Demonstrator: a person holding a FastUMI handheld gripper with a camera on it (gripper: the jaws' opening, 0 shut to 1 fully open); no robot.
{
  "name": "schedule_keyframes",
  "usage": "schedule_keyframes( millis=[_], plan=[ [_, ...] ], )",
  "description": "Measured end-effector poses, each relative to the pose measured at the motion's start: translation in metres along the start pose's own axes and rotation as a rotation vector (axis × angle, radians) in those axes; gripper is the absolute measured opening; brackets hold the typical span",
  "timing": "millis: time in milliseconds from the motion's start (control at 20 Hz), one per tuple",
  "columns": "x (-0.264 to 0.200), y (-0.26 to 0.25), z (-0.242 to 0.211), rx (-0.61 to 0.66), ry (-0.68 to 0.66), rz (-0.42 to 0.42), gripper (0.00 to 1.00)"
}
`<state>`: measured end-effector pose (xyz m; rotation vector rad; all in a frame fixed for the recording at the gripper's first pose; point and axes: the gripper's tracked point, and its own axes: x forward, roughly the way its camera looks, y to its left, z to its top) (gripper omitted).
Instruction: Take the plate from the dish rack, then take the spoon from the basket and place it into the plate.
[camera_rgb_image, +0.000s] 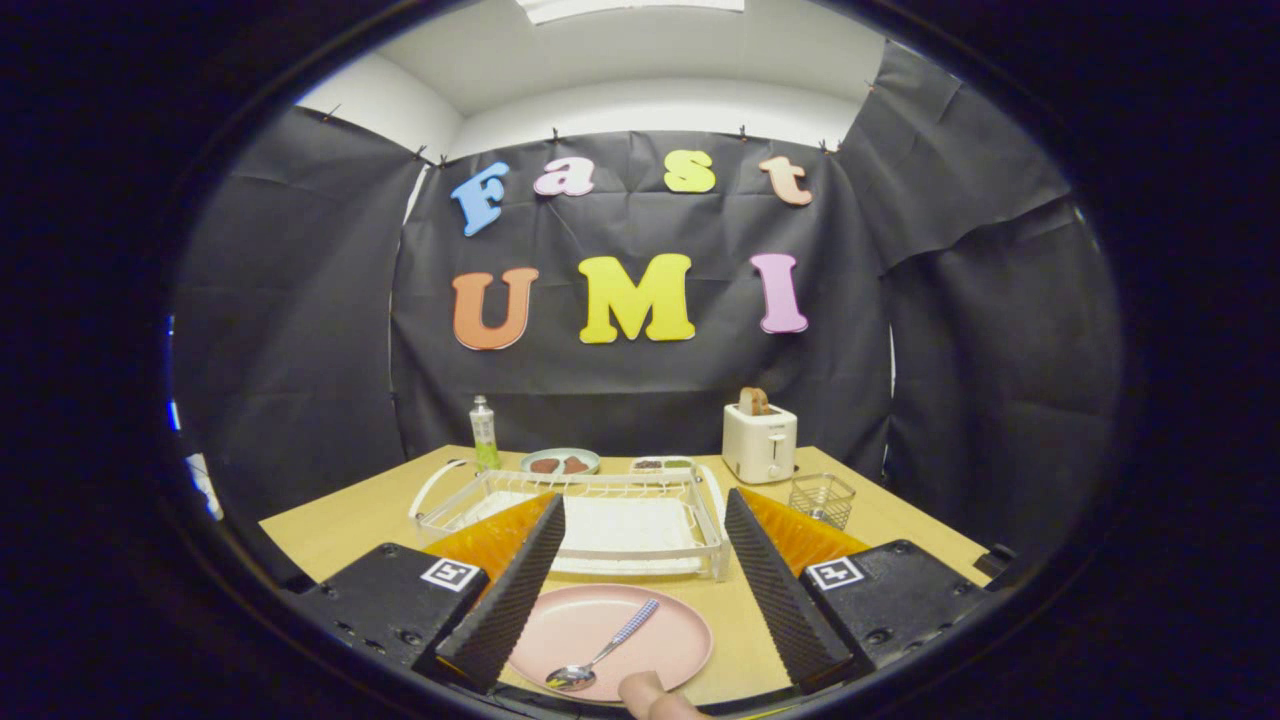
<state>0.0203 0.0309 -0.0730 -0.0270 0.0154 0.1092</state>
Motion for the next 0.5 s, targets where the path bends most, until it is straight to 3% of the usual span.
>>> schedule_keyframes(
  millis=[500],
  plan=[
    [-0.037,-0.029,0.021,-0.008,-0.007,-0.010,1.00]
  ],
)
